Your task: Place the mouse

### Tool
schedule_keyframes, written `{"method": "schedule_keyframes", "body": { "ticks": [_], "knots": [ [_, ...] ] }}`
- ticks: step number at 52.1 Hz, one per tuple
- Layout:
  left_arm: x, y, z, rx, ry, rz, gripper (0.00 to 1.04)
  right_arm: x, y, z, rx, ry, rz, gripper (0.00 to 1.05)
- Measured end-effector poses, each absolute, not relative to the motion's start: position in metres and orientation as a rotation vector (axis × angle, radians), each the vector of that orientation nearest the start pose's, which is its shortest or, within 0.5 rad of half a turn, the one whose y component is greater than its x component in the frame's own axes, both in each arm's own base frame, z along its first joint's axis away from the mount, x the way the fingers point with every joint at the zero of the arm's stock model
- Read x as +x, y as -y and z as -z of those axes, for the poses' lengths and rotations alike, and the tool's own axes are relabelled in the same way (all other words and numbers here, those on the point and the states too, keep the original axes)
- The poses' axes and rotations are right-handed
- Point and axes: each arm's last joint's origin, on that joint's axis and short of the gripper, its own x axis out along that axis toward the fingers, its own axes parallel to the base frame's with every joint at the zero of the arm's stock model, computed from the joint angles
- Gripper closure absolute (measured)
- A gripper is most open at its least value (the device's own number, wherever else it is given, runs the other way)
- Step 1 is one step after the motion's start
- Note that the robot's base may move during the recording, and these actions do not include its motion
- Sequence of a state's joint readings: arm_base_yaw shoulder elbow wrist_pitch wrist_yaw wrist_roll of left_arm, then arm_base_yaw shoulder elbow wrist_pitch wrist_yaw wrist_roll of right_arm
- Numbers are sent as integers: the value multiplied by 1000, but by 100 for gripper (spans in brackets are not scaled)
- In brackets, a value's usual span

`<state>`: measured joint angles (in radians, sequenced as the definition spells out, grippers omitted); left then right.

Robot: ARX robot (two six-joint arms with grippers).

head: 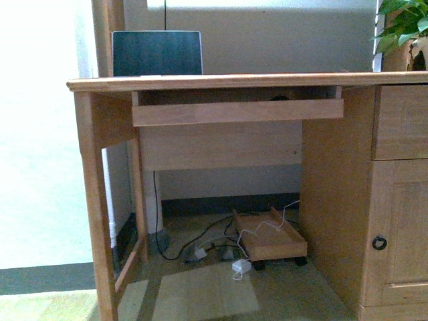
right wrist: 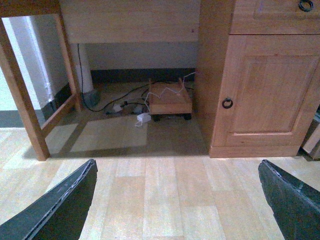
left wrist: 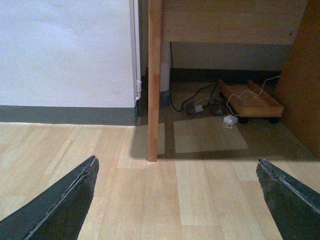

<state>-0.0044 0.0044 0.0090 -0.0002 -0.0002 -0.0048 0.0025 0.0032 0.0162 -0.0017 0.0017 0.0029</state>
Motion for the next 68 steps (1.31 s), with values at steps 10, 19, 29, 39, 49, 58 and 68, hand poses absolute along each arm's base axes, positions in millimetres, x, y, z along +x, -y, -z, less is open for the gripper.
{"method": "schedule_keyframes", "body": {
  "ticks": [10, 19, 29, 39, 49, 58, 68],
  "knots": [
    [97, 0, -166, -5, 4, 4, 8, 97, 0, -169, 3, 11, -1, 7],
    [97, 0, -166, -5, 4, 4, 8, 97, 0, -169, 3, 11, -1, 7],
    [97, 0, -166, -5, 4, 4, 8, 97, 0, -169, 3, 11, -1, 7],
    [97, 0, -166, -5, 4, 5, 8, 97, 0, -169, 3, 11, -1, 7],
    [97, 0, -166, -5, 4, 4, 8, 97, 0, -169, 3, 11, -1, 7],
    [97, 0, -166, -5, 4, 4, 8, 97, 0, -169, 3, 11, -1, 7],
    [97, 0, -166, -5, 4, 4, 8, 97, 0, -169, 3, 11, -1, 7]
  ]
}}
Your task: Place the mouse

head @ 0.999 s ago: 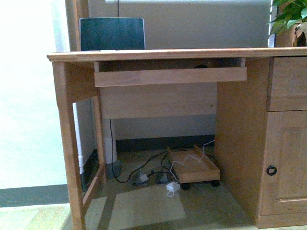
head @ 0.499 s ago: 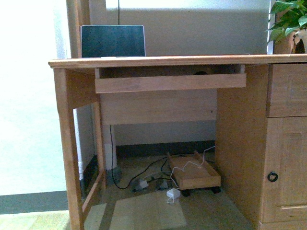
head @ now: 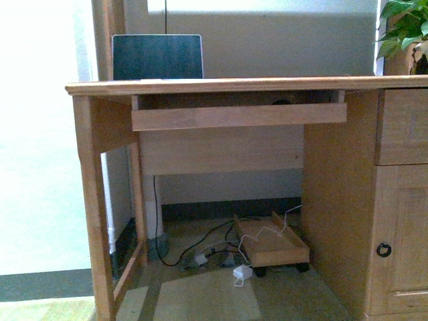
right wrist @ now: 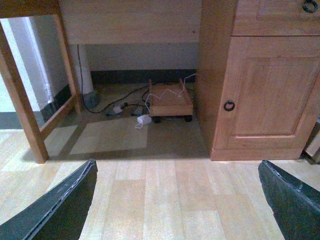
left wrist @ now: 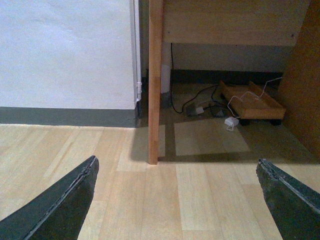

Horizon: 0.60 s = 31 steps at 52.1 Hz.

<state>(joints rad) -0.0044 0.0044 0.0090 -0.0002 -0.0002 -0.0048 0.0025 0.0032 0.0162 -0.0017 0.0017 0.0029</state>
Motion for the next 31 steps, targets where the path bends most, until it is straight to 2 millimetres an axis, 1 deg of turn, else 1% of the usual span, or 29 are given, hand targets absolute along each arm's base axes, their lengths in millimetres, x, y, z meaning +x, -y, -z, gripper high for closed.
{"method": "schedule_keyframes", "body": {
  "ticks": [31],
  "knots": [
    [97, 0, -166, -5, 4, 4, 8, 97, 0, -169, 3, 11, -1, 7]
  ]
}}
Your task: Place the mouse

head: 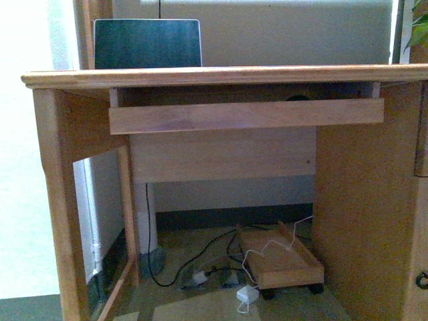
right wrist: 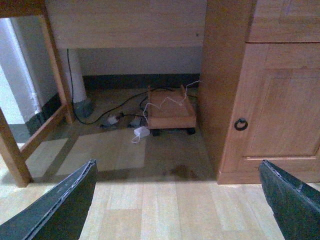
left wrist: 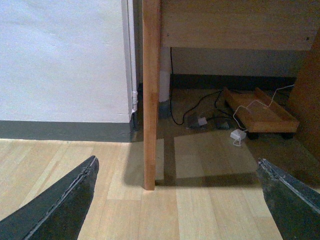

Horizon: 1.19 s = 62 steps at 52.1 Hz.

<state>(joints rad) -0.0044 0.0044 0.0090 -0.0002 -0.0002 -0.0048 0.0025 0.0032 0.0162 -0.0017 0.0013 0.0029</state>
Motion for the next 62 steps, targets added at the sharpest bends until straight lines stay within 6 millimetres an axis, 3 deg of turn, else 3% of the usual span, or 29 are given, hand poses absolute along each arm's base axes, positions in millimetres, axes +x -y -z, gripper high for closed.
{"method": "schedule_keyframes", "body": {
  "ticks": [62],
  "knots": [
    [97, 0, -166, -5, 4, 5, 8, 97, 0, -169, 3, 11, -2, 7]
  ]
}}
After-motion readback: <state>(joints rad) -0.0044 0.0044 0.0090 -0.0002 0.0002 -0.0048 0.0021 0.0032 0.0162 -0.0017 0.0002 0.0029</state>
